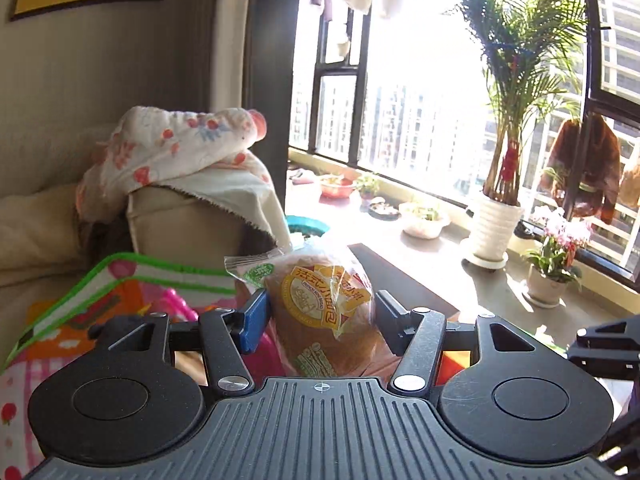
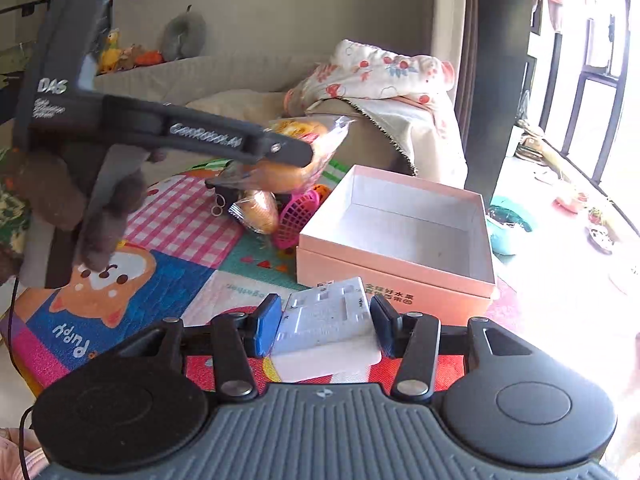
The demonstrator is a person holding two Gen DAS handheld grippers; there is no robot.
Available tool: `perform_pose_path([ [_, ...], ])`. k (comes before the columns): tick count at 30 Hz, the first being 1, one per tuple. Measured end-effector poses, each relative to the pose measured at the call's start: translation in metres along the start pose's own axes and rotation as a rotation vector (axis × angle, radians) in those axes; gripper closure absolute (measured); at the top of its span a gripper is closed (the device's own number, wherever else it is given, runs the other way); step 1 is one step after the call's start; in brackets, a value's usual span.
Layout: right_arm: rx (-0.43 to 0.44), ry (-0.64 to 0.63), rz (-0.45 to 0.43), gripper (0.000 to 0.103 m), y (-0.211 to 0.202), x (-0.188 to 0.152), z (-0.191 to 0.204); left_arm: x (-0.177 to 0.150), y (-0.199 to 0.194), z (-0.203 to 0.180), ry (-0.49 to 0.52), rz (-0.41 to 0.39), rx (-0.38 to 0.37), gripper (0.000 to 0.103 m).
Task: Organize objects
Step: 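Lower the bread roll into the pink box while the right tool places the power strip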
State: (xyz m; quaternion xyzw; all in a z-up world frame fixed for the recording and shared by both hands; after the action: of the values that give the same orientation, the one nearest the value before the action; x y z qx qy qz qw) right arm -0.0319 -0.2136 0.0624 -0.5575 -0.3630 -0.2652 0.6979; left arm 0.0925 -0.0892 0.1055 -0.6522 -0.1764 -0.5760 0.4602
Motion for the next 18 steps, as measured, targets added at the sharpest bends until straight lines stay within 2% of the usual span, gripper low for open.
perform_pose_path([
  [2,-0.019,0.02,-0.012,0.054,-0.001,-0.001,-0.01,0.011,0.035,-0.007,-0.047,-0.018,-0.043,0.039],
  [3,-0.025,0.031,-0.012,0.054,-0.001,-0.001,-0.014,0.01,0.055,-0.011,-0.042,0.002,-0.049,0.039],
  [6,-0.05,0.06,-0.006,0.054,0.003,-0.001,-0.027,-0.015,0.109,-0.026,0.037,0.169,0.001,0.043],
  [8,-0.064,0.071,0.0,0.054,0.006,-0.001,-0.034,-0.03,0.119,-0.025,0.031,0.182,0.005,0.043],
  [10,-0.074,0.08,0.004,0.054,0.009,-0.001,-0.039,-0.033,0.11,-0.017,-0.035,0.148,0.002,0.043],
  [13,-0.081,0.097,0.005,0.054,0.014,0.006,-0.045,-0.034,0.075,0.007,-0.157,0.078,0.001,0.043],
  [15,-0.08,0.107,-0.015,0.054,0.015,0.016,-0.048,-0.042,0.043,0.025,-0.173,0.05,0.031,0.043],
  [18,-0.085,0.106,-0.058,0.054,0.026,0.045,-0.05,-0.062,0.006,0.047,-0.177,0.057,0.088,0.043],
])
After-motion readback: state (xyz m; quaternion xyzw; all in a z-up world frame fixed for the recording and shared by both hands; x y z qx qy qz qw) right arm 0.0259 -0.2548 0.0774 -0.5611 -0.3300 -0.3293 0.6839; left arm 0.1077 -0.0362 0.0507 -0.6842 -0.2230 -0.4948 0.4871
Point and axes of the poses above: each gripper's, at about its wrist camera, not at the fingertips, and y roughly the way its jaws point, z to its left, x to its top, the point moved 6 cm from there along y, roughly the way its jaws point, and after that the axes turned 11 degrees about y, right-handed, at the moved point
